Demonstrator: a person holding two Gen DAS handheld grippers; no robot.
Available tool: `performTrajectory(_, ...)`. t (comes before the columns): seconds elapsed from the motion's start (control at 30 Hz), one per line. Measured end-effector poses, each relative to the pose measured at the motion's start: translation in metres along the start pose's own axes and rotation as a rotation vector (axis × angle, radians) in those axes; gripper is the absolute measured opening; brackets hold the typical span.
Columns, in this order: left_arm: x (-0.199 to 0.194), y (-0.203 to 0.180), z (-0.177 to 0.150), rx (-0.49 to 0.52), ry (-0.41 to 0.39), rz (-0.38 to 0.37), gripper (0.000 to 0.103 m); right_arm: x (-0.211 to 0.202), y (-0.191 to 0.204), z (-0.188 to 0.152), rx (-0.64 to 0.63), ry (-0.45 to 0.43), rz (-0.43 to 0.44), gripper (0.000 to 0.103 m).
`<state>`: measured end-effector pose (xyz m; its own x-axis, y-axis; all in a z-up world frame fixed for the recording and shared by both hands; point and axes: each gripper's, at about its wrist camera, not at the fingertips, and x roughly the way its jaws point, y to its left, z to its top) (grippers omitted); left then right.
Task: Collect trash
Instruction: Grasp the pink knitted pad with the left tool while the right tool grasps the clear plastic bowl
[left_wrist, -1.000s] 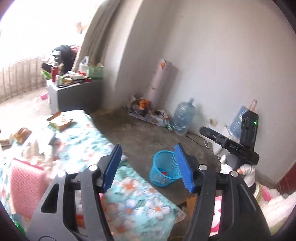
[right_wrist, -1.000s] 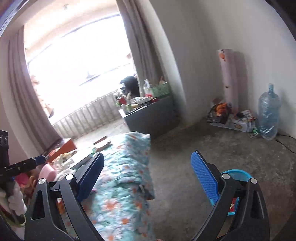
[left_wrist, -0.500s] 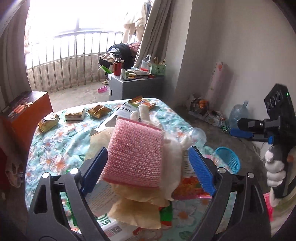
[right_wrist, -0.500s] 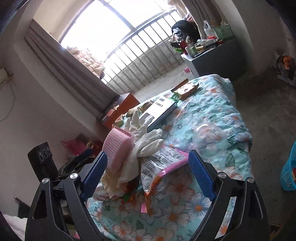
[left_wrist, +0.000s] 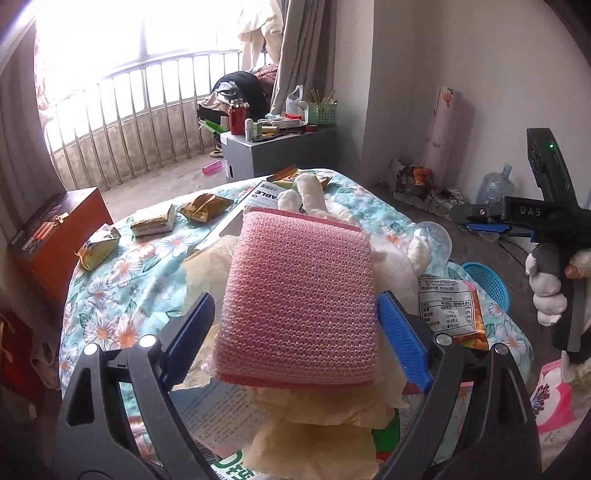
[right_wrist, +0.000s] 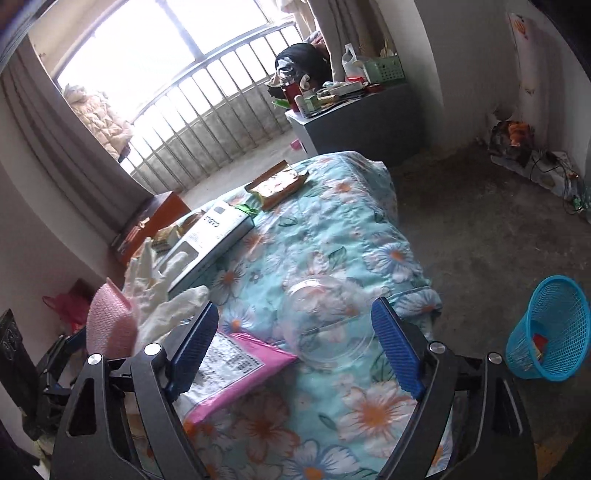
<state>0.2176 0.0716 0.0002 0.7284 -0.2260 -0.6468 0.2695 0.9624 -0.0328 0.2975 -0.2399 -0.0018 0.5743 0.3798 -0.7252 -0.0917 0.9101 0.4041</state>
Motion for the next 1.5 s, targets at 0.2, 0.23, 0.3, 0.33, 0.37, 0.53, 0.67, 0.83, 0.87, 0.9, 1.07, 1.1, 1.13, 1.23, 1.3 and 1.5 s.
performTrajectory(0.2, 0.002, 0.004, -0.003, -0.034, 0.008, -0.029, 0.085, 0.035, -0.006, -0.001, -0.06, 0.053, -0.074, 0.083)
performTrajectory(0.23, 0.003, 0.004, -0.003, -0.035, 0.009, -0.03, 0.085, 0.04, -0.005, -0.002, -0.072, 0.058, -0.082, 0.083)
performTrajectory(0.3, 0.004, 0.004, -0.003, -0.035, 0.014, -0.035, 0.085, 0.05, -0.002, -0.004, -0.098, 0.069, -0.097, 0.083)
performTrajectory(0.33, 0.005, 0.004, -0.003, -0.033, 0.015, -0.035, 0.085, 0.053, 0.0, -0.005, -0.111, 0.071, -0.102, 0.083)
performTrajectory(0.37, 0.005, 0.003, -0.003, -0.028, 0.018, -0.037, 0.085, 0.057, 0.001, -0.006, -0.122, 0.074, -0.107, 0.083)
performTrajectory(0.53, 0.005, 0.0, -0.004, -0.016, 0.021, -0.038, 0.081, 0.07, 0.007, -0.009, -0.175, 0.075, -0.157, 0.083)
performTrajectory(0.67, 0.001, -0.002, -0.004, -0.01, 0.016, -0.031, 0.079, 0.078, 0.008, -0.012, -0.191, 0.086, -0.169, 0.083)
performTrajectory(0.83, -0.005, -0.003, -0.003, -0.01, -0.005, -0.028, 0.078, 0.08, 0.006, -0.013, -0.186, 0.09, -0.171, 0.075)
performTrajectory(0.87, -0.007, -0.003, -0.003, -0.013, -0.012, -0.028, 0.078, 0.078, 0.006, -0.013, -0.184, 0.088, -0.169, 0.072)
performTrajectory(0.9, -0.01, -0.003, -0.002, -0.016, -0.021, -0.029, 0.078, 0.077, 0.006, -0.013, -0.185, 0.086, -0.17, 0.072)
performTrajectory(1.07, -0.023, 0.0, 0.0, -0.033, -0.058, -0.032, 0.077, 0.07, 0.005, -0.013, -0.172, 0.068, -0.177, 0.072)
performTrajectory(1.1, -0.026, 0.001, 0.0, -0.035, -0.064, -0.033, 0.077, 0.068, 0.005, -0.013, -0.17, 0.064, -0.177, 0.072)
performTrajectory(1.13, -0.029, 0.001, 0.001, -0.038, -0.069, -0.032, 0.077, 0.065, 0.005, -0.012, -0.168, 0.058, -0.177, 0.072)
performTrajectory(1.23, -0.038, 0.003, 0.001, -0.04, -0.091, -0.026, 0.077, 0.056, 0.004, -0.011, -0.16, 0.043, -0.174, 0.072)
performTrajectory(1.3, -0.044, 0.004, 0.001, -0.045, -0.105, -0.028, 0.077, 0.05, 0.003, -0.011, -0.152, 0.035, -0.164, 0.072)
performTrajectory(1.5, -0.066, 0.009, 0.002, -0.073, -0.155, -0.04, 0.077, 0.028, 0.003, -0.009, -0.121, 0.007, -0.129, 0.071)
